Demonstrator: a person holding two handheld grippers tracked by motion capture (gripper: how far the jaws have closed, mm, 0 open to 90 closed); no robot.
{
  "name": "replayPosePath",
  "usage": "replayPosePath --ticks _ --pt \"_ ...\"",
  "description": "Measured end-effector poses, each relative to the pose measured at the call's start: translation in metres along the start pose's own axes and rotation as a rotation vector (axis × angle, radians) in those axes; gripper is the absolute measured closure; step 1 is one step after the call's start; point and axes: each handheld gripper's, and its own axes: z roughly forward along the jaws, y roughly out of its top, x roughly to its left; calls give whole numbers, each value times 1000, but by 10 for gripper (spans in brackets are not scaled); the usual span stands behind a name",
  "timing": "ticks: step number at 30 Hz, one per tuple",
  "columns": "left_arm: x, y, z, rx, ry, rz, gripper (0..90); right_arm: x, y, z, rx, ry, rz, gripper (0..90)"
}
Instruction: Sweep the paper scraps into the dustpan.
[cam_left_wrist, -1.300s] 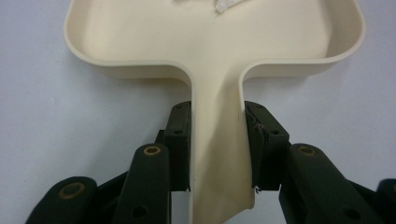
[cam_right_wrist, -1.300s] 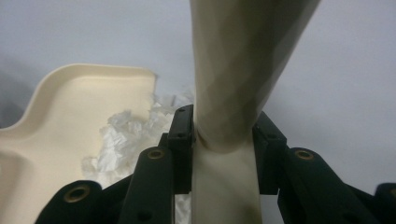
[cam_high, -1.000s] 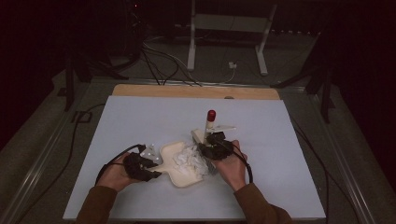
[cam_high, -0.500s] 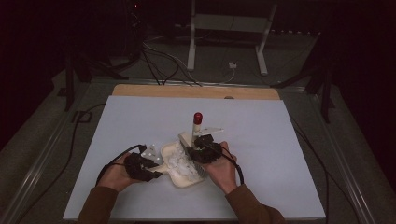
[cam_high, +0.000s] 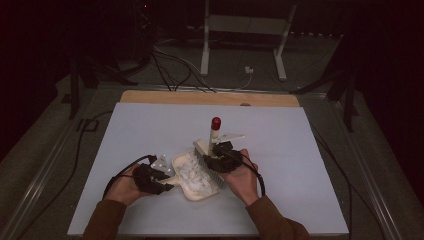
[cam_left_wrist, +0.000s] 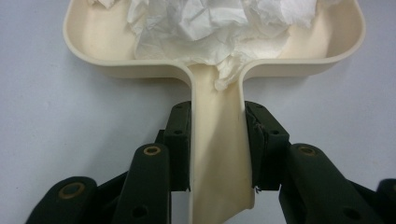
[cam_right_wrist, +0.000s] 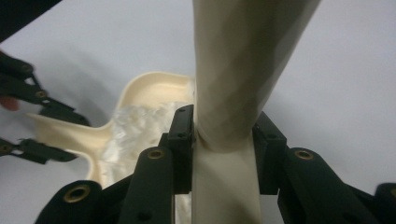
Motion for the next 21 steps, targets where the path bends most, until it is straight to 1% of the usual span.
replayPosePath --ticks 3,7,11,13,16,19,21 --pt "0 0 0 -3 -1 -4 661 -7 1 -2 -6 -39 -6 672" --pt "0 0 0 -6 -1 -8 661 -16 4 -2 -18 -68 -1 672" --pt "0 0 0 -4 -3 -6 661 -26 6 0 -46 -77 13 671" --pt "0 0 0 -4 -4 -6 662 -29 6 2 -51 -82 20 671" --pt "0 0 0 -4 -3 -6 661 -32 5 7 -44 -108 14 671" --pt "0 0 0 -3 -3 -6 662 -31 3 13 -32 -109 17 672" --pt "0 0 0 -5 -2 -7 661 -28 1 18 -19 -102 3 672"
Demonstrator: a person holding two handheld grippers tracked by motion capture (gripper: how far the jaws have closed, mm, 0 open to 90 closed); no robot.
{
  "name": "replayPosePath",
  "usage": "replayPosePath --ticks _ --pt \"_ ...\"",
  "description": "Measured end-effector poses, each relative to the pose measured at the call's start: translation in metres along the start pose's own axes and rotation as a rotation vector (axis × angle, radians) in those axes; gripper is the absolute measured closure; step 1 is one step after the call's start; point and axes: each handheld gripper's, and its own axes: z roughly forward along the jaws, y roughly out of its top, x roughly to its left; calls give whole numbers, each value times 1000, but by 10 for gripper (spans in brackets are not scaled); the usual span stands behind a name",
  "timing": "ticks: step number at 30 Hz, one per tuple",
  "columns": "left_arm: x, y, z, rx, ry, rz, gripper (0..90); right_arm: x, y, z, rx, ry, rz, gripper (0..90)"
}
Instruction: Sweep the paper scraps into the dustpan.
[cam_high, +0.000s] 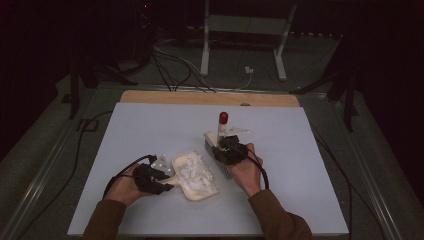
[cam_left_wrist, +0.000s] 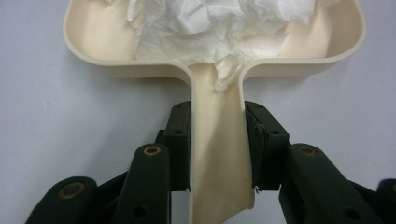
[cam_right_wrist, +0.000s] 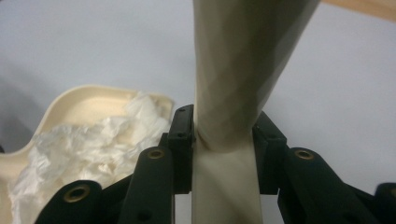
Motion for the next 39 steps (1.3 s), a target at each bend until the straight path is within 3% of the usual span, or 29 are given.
replayPosePath --ticks 11,30,39 --pt "0 0 1 -1 -2 -1 662 34 -14 -5 -3 43 -97 671" --pt "0 -1 1 -4 3 -1 661 60 -9 -7 -17 121 -95 671" --pt "-8 -8 8 -60 36 -29 663 59 -9 -7 -10 126 -81 672"
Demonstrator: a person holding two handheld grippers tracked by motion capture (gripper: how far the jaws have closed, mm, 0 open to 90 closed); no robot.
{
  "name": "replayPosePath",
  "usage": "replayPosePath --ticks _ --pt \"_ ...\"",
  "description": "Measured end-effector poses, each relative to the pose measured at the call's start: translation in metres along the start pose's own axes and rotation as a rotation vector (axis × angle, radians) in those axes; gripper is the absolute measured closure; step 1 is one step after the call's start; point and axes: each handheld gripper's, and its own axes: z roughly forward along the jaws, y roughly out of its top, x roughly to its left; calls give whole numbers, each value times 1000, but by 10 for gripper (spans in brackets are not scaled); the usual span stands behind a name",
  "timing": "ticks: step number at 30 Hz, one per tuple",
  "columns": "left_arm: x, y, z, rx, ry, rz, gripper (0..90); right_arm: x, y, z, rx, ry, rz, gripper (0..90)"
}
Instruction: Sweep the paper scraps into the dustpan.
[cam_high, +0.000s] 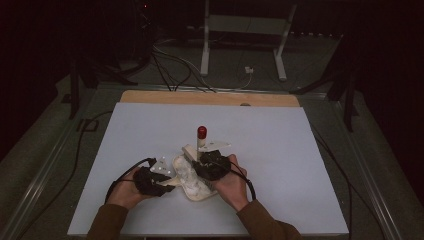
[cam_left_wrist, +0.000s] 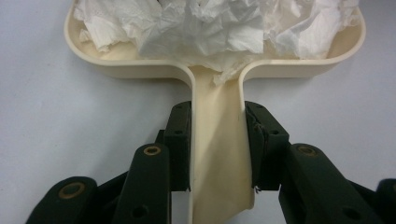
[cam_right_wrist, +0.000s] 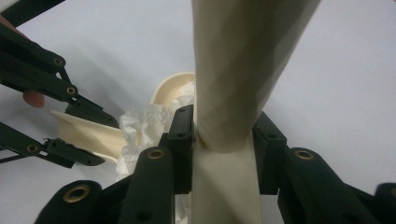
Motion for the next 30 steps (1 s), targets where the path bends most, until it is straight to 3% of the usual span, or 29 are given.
replayPosePath --ticks 7,19,30 --pt "-10 -4 3 -41 47 -12 664 -5 0 -1 -3 -19 -4 672" --pt "-22 -14 8 -161 114 -59 665 -16 4 -8 -14 -19 11 671" --pt "-27 -13 11 -205 115 -80 664 -18 8 -14 -16 -8 -15 671"
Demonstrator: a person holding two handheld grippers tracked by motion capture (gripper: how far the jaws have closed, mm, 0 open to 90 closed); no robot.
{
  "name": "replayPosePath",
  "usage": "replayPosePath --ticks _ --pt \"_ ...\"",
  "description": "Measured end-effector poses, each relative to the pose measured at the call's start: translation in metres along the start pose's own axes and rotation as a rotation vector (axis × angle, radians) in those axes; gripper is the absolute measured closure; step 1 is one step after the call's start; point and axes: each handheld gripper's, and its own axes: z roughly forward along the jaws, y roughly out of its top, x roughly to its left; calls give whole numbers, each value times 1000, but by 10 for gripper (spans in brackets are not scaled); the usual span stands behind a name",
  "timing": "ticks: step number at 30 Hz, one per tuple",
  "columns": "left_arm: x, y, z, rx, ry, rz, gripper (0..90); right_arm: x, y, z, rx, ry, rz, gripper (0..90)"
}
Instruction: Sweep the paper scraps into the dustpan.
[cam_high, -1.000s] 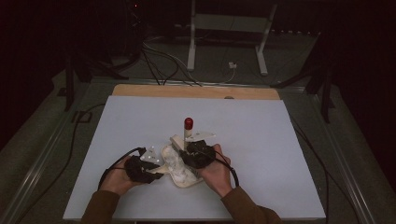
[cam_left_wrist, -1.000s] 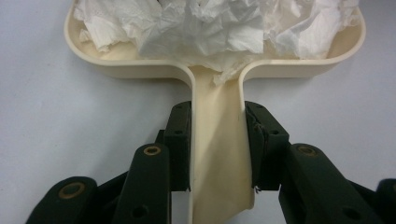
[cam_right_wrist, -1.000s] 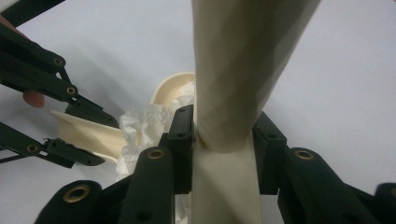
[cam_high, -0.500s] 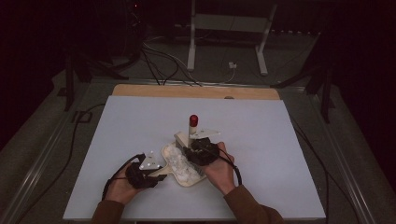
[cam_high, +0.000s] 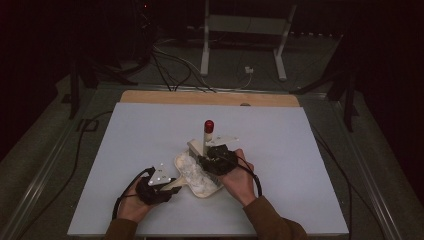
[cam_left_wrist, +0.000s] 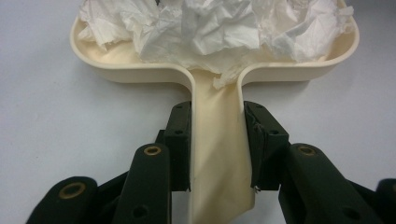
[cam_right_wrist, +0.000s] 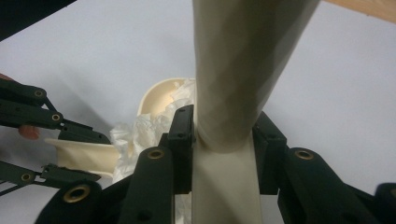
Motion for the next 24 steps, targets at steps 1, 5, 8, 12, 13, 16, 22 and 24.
replayPosePath --ticks 1,5,8,12,13,16,22,24 --pt "0 0 0 -3 -3 -5 664 0 1 -1 -2 1 -2 671" --pt "0 -2 0 -12 -2 -8 664 -3 4 -6 -19 -3 4 671" --pt "-1 -2 0 -19 9 -10 664 -6 6 -10 -30 -5 6 672" --pt "1 -2 -1 -22 5 -11 664 -9 8 -15 -44 -11 12 672" --pt "1 -2 -1 -24 8 -12 664 -10 8 -16 -47 -12 16 672" --pt "1 -3 -2 -27 15 -12 664 -13 10 -20 -66 -14 27 671" --pt "2 -3 -4 -35 37 -13 664 -19 14 -29 -109 -24 49 672" --pt "3 -4 -4 -40 38 -20 664 -21 15 -31 -123 -26 49 672"
